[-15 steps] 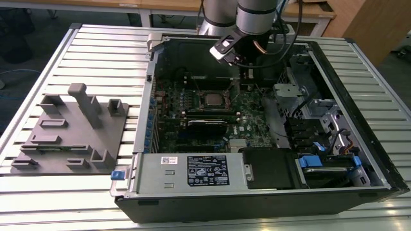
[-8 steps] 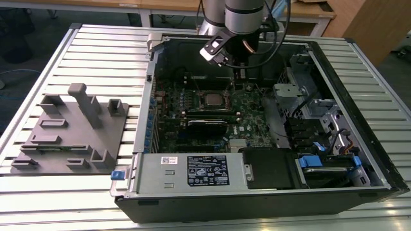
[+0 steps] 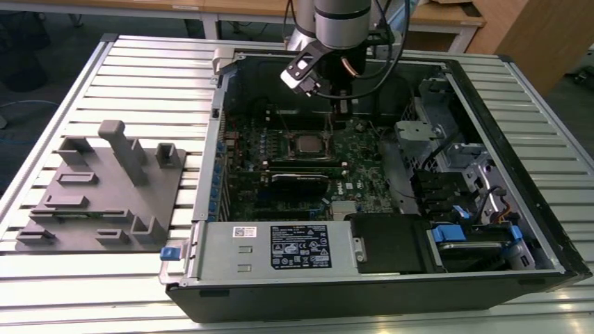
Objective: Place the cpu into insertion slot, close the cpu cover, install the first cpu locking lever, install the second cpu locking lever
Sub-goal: 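Close the cpu cover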
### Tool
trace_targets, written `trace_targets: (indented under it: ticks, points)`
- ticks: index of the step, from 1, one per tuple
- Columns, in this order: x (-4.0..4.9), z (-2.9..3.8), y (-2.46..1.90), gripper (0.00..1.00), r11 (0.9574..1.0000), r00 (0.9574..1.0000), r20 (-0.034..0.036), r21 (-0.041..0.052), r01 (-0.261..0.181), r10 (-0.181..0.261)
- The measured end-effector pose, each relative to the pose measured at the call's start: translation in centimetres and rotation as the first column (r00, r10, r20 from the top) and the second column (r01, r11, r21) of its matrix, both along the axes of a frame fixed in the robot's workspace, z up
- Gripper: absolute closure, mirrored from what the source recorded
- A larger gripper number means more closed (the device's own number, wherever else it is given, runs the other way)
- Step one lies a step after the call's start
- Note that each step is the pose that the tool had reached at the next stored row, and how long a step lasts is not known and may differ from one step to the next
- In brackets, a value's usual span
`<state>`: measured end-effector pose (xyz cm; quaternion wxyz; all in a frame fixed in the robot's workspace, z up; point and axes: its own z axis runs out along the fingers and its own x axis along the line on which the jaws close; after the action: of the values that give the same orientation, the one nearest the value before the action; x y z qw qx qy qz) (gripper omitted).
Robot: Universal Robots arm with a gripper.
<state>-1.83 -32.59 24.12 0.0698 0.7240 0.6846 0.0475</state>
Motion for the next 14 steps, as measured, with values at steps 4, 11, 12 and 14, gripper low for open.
trace_targets:
  ticks: [4, 11, 12, 14]
  points:
    - [0.0, -0.03, 0.0, 0.9, 1.0, 1.0, -0.0038, 0.0003, 0.0, 0.0]
    - [0.0, -0.3, 0.0, 0.9, 1.0, 0.9961, -0.0881, -0.0021, 0.0, 0.0]
    - [0.0, -0.34, 0.0, 0.9, 1.0, 0.9949, -0.1007, -0.0025, 0.0, 0.0]
    - [0.0, -0.42, 0.0, 0.9, 1.0, 0.992, -0.1261, -0.0034, 0.0, 0.0]
